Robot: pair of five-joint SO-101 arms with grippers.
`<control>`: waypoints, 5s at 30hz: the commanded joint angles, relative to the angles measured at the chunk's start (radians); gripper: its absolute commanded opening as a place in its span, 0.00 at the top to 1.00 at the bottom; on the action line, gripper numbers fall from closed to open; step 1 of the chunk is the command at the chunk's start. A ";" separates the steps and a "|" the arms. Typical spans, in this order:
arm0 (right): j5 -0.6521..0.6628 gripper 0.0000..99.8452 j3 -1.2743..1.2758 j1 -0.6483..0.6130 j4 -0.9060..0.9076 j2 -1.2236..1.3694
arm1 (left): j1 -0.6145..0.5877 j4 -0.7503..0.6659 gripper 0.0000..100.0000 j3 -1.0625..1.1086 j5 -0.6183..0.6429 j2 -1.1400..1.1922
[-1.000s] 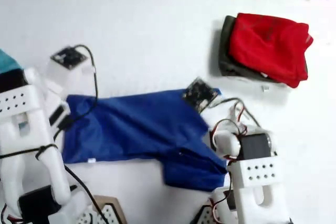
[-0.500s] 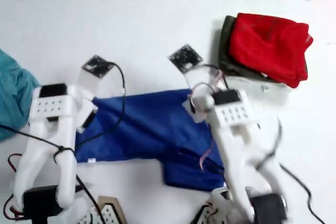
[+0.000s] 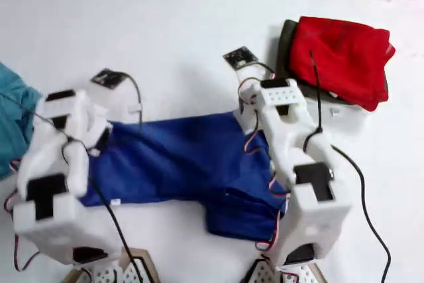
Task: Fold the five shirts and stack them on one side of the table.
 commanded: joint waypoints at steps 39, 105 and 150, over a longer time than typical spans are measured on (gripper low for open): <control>-0.011 0.98 -1.596 -0.018 0.780 0.604 | -0.044 0.364 0.97 -0.404 -0.002 -0.020; 0.104 0.89 0.368 -0.421 0.217 -0.424 | -0.049 -0.301 0.97 0.670 0.008 -0.588; 0.114 0.86 0.534 -0.404 0.208 -0.558 | -0.049 -0.301 0.97 0.670 0.008 -0.588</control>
